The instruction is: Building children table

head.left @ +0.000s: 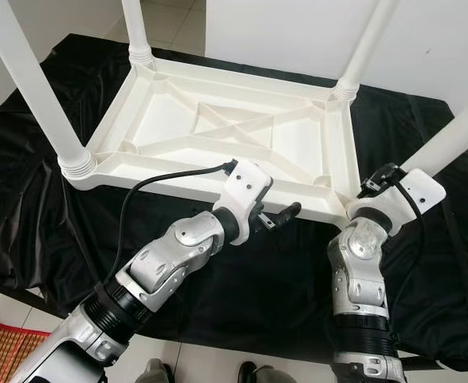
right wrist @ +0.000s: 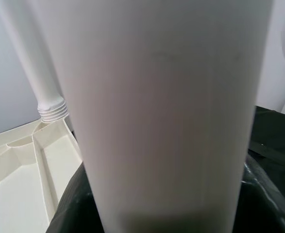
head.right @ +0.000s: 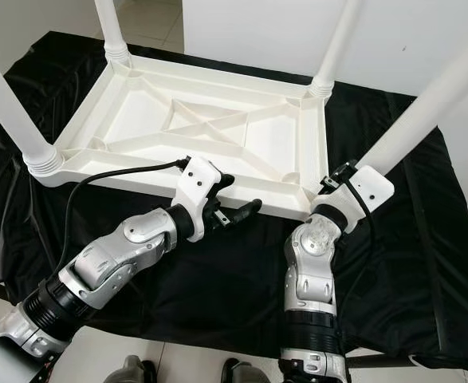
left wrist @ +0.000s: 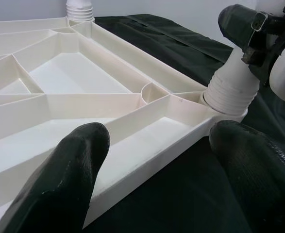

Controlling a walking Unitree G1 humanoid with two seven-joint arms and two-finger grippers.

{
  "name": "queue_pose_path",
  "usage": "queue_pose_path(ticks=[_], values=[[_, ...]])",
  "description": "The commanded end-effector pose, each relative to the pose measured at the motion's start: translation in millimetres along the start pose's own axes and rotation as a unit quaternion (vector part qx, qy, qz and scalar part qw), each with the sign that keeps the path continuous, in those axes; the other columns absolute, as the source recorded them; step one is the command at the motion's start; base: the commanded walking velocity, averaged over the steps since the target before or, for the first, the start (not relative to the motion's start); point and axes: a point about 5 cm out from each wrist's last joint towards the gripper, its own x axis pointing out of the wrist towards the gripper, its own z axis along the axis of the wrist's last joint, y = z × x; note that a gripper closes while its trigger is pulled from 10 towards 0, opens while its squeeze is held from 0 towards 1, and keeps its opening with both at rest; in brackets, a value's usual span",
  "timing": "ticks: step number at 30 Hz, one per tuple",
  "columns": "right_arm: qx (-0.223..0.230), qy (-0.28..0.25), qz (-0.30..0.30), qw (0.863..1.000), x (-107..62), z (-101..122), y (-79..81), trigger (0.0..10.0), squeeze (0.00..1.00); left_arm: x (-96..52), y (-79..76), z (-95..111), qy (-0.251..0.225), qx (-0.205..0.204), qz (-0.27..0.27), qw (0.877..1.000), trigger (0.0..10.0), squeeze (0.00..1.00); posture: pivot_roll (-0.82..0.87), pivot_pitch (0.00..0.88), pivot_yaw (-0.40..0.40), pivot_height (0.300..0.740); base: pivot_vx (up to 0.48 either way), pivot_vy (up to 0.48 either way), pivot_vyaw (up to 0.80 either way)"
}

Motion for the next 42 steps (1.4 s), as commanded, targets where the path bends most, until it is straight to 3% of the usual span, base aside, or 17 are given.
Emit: queue_pose_path(ticks=[1,17,21,37,42], values=[[-0.061,0.124,-0.054,0.989,-14.5,-49,-28.9,10.0,0.00,-2.8,-17.6,-2,0.001,0.000,-0.138,0.990,10.0,0.00,0.04,0.177,-0.019,0.740,0.000,0.000,0.00],[-0.090,0.099,-0.019,0.991,-14.4,-46,-24.8,10.0,0.00,-0.9,-17.3,-1,-0.001,0.001,-0.135,0.991,10.0,0.00,0.04,0.180,-0.024,0.740,0.000,0.000,0.00],[-0.075,0.099,0.008,0.992,-15.1,-44,-20.9,10.0,0.00,-1.3,-16.4,-1,-0.001,0.001,-0.134,0.991,10.0,0.00,0.04,0.182,-0.024,0.740,0.000,0.000,0.00],[-0.050,0.143,-0.065,0.986,-14.2,-53,-43.8,10.0,0.00,-2.1,-15.2,-1,-0.001,0.001,-0.133,0.991,10.0,0.00,0.04,0.188,-0.018,0.740,0.000,0.000,0.00],[-0.069,0.118,-0.047,0.989,-12.5,-49,-40.4,10.0,0.00,-1.9,-15.3,-1,-0.001,0.002,-0.134,0.991,10.0,0.00,0.04,0.188,-0.018,0.740,0.000,0.000,0.00]])
